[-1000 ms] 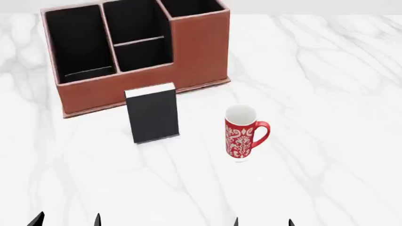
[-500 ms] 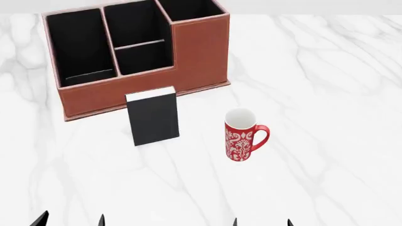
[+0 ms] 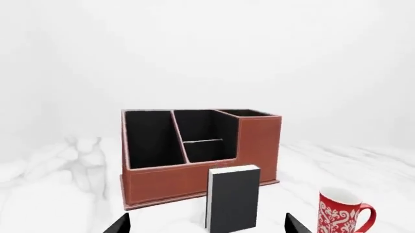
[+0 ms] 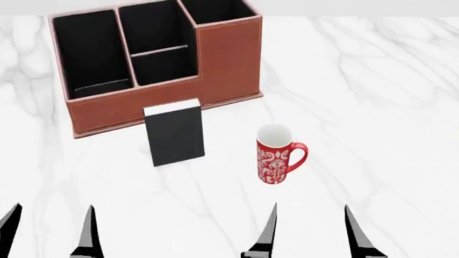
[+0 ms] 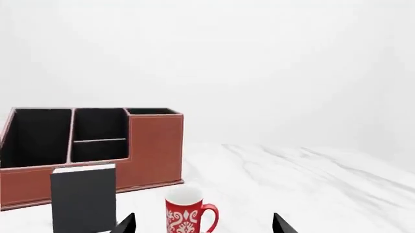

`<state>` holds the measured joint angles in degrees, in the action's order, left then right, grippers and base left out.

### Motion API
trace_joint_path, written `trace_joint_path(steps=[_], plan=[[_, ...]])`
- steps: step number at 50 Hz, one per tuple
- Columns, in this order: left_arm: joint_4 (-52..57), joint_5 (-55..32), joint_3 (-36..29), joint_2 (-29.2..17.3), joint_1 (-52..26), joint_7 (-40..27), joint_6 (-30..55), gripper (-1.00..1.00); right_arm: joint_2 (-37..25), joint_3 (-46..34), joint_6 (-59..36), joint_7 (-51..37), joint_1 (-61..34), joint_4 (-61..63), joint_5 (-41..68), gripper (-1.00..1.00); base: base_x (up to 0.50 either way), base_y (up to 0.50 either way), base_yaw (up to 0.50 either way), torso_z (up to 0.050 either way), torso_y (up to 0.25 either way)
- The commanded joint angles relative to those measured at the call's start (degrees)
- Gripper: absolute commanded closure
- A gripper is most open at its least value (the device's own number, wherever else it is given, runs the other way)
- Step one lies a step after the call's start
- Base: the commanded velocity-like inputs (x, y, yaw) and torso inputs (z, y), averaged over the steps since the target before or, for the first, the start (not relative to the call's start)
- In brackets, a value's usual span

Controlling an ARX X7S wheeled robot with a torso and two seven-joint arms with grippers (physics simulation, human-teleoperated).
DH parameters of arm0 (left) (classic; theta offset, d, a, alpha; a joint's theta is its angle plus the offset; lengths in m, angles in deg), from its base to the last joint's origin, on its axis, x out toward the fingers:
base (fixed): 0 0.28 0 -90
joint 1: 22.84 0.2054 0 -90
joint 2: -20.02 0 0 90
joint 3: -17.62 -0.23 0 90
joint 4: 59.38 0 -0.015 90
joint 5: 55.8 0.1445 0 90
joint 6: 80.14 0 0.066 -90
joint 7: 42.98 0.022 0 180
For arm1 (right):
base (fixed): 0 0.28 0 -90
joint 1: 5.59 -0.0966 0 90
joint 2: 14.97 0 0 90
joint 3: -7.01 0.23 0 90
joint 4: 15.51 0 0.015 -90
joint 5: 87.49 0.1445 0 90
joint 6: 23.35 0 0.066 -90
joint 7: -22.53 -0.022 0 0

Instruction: Pick up the book and place it in the front compartment of the caddy.

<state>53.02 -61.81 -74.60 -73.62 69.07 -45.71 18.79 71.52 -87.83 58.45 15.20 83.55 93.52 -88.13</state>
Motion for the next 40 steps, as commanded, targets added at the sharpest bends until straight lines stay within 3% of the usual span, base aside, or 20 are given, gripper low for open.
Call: trace_joint_path(steps=[1, 11, 18, 29, 40], plan=[[17.12, -7.47, 6.46, -0.05, -1.39, -3.35, 11.49, -1.0, -0.32, 2.71, -9.11, -0.8, -0.02, 21.95, 1.48, -1.0, 0.0, 0.0, 0.0, 0.0, 0.0], [26.86, -8.53, 6.65, -2.22, -1.99, -6.1, 16.24, -1.0, -1.78, 4.36, -15.05, -2.22, -1.03, 31.7, 3.36, -1.0, 0.0, 0.0, 0.0, 0.0, 0.0], [28.17, -4.28, 4.51, -4.17, -1.85, -7.61, 15.28, -1.0, -2.47, 3.66, -14.8, -3.21, -1.6, 33.47, 2.85, -1.0, 0.0, 0.0, 0.0, 0.0, 0.0], [30.09, -5.89, 4.31, -4.94, -1.68, -8.2, 16.36, -1.0, -3.48, 3.62, -15.22, -3.61, -1.56, 33.87, 4.71, -1.0, 0.01, 0.0, 0.0, 0.0, 0.0], [31.03, -5.68, 3.48, -5.83, -1.45, -9.02, 16.52, -1.0, -4.47, 3.12, -16.09, -4.25, -1.83, 34.49, 5.3, -1.0, 0.49, 0.0, 0.0, 0.0, 0.0]])
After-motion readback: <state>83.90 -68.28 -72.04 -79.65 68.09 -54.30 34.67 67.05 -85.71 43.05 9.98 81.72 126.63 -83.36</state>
